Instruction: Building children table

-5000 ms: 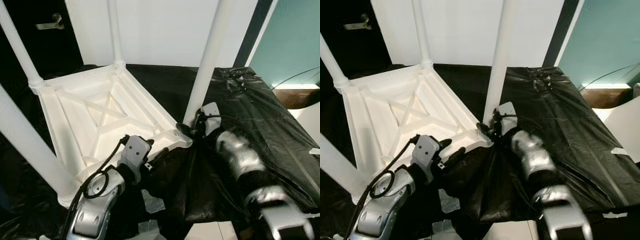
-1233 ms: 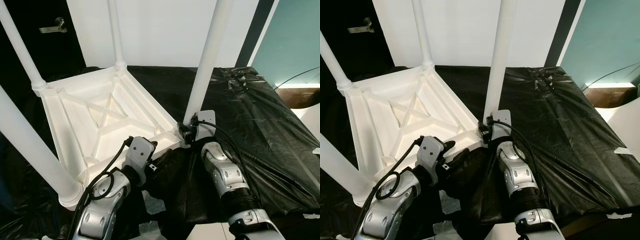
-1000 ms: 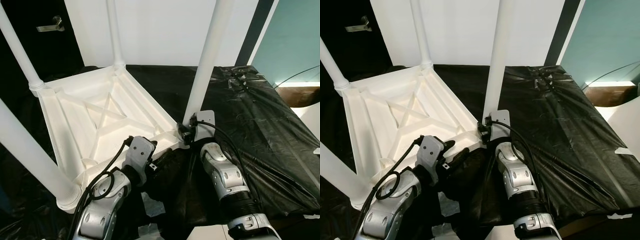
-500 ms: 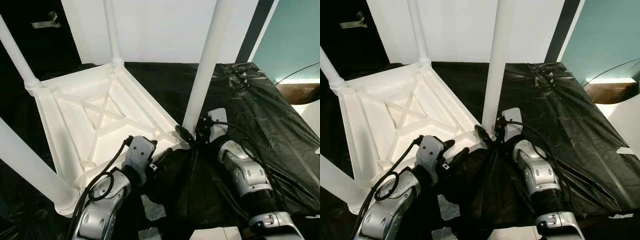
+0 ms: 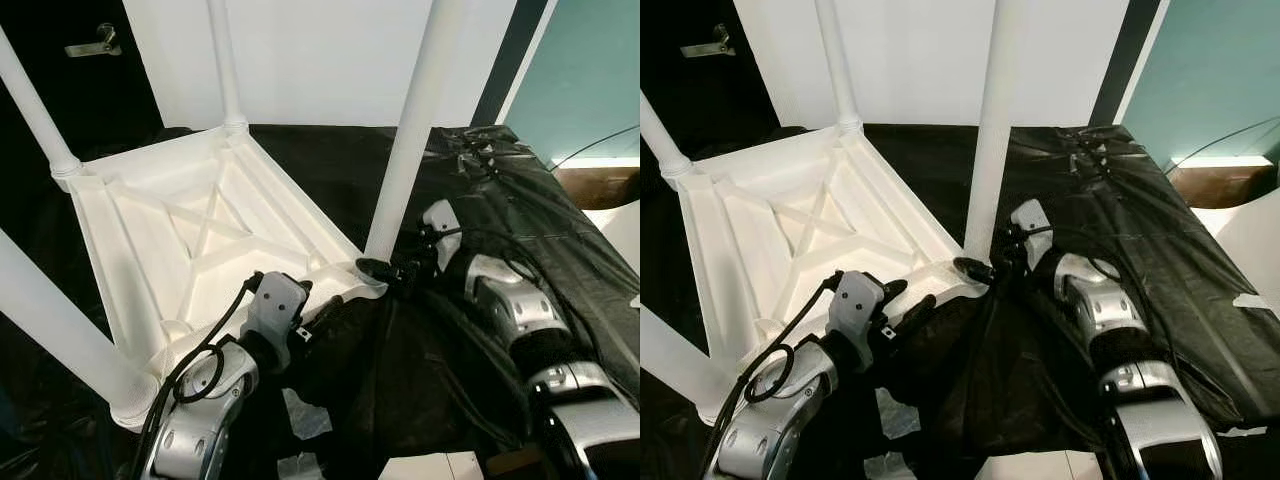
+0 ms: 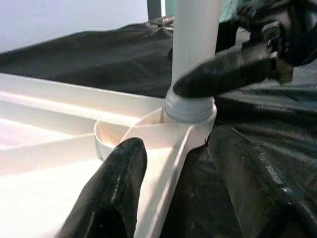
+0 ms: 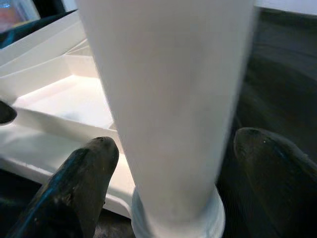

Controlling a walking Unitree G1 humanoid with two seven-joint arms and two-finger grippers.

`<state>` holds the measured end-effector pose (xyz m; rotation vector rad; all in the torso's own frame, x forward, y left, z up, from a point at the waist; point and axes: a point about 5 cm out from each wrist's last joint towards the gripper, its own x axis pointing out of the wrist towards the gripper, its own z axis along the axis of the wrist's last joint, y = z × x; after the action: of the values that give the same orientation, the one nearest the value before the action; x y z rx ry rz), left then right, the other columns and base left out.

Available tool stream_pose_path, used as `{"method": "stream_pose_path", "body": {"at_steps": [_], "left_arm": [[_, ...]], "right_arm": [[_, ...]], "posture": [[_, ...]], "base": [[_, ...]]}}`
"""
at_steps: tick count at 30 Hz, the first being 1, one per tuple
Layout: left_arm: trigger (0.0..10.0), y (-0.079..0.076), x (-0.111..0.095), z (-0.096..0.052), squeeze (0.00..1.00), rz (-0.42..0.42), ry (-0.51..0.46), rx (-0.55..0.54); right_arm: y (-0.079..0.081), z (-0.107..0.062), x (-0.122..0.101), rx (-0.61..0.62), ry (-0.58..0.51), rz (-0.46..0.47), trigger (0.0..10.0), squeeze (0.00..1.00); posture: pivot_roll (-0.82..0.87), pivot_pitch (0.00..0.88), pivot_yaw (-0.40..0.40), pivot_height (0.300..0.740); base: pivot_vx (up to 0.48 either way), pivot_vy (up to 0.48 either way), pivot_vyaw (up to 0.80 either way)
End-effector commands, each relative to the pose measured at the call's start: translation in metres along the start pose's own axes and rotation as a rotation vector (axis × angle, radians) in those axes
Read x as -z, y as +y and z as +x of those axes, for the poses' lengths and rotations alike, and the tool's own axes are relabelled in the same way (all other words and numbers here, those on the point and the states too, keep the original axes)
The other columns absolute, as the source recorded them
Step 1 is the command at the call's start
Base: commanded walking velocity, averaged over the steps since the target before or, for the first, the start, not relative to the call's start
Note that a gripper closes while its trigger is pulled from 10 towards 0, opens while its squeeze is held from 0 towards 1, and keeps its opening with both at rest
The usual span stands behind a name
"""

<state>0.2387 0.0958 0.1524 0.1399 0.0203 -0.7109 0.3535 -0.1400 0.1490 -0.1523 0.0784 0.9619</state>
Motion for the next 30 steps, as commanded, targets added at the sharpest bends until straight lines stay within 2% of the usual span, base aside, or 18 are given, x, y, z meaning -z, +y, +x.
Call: {"method": "stream_pose_path", "body": {"at_steps": [1, 3, 4, 5, 6, 7, 19, 20, 25, 27, 30], "left_arm": [[10.0, 0.002, 0.001, 0.0, 0.0, -0.004, 0.012, -0.038], [10.0, 0.003, 0.001, 0.0, 0.0, -0.003, 0.011, -0.041], [10.0, 0.003, 0.001, 0.0, 0.0, -0.002, 0.009, -0.044], [10.0, 0.004, 0.0, -0.001, 0.0, -0.002, 0.008, -0.048], [10.0, 0.004, 0.0, -0.001, 0.0, -0.002, 0.008, -0.048], [10.0, 0.004, 0.0, -0.001, 0.0, -0.001, 0.008, -0.052], [10.0, 0.001, 0.0, 0.0, 0.0, -0.004, 0.002, -0.048], [10.0, 0.001, 0.0, 0.0, 0.0, -0.005, 0.002, -0.045], [10.0, -0.001, 0.001, 0.0, 0.0, -0.009, 0.004, -0.039], [10.0, -0.003, 0.002, 0.0, 0.0, -0.012, 0.006, -0.034], [10.0, -0.003, 0.002, 0.0, 0.0, -0.014, 0.007, -0.032]], "right_arm": [[-0.001, 0.003, 0.002, -0.032, 0.04, -0.04, 10.0, 0.0], [-0.002, 0.006, 0.001, -0.044, 0.055, -0.063, 9.8, 0.0], [-0.002, 0.008, 0.0, -0.053, 0.066, -0.083, 5.5, 0.0], [-0.003, 0.009, 0.0, -0.064, 0.081, -0.099, 0.5, 0.0], [-0.003, 0.009, 0.0, -0.064, 0.081, -0.099, 0.5, 0.0], [-0.004, 0.009, 0.001, -0.07, 0.092, -0.11, 0.0, 0.0], [-0.007, 0.002, 0.01, -0.1, 0.117, -0.11, 0.0, 0.0], [-0.007, 0.001, 0.012, -0.089, 0.116, -0.091, 10.0, 0.0], [-0.007, 0.001, 0.016, -0.005, 0.116, -0.038, 10.0, 0.0], [-0.007, 0.004, 0.017, 0.098, 0.112, 0.007, 10.0, 0.0], [-0.006, 0.006, 0.019, 0.15, 0.114, 0.033, 10.0, 0.0]], "posture": [[0.2, 0.007, -0.059, 0.74], [0.21, 0.003, -0.065, 0.74], [0.21, 0.002, -0.066, 0.74], [0.21, 0.0, -0.071, 0.74], [0.21, 0.0, -0.071, 0.74], [0.22, 0.0, -0.073, 0.74], [0.21, 0.0, -0.079, 0.74], [0.21, 0.0, -0.079, 0.74], [0.2, 0.0, -0.083, 0.74], [0.2, 0.0, -0.085, 0.74], [0.2, 0.0, -0.086, 0.74]], "base": [[0.0, 0.0, 0.0], [0.0, 0.0, 0.0], [0.0, 0.0, 0.0], [0.0, 0.0, 0.0], [0.0, 0.0, 0.0], [0.0, 0.0, 0.0], [0.0, 0.0, 0.0], [0.0, 0.0, 0.0], [0.0, 0.0, 0.0], [0.0, 0.0, 0.0], [0.0, 0.0, 0.0]]}}
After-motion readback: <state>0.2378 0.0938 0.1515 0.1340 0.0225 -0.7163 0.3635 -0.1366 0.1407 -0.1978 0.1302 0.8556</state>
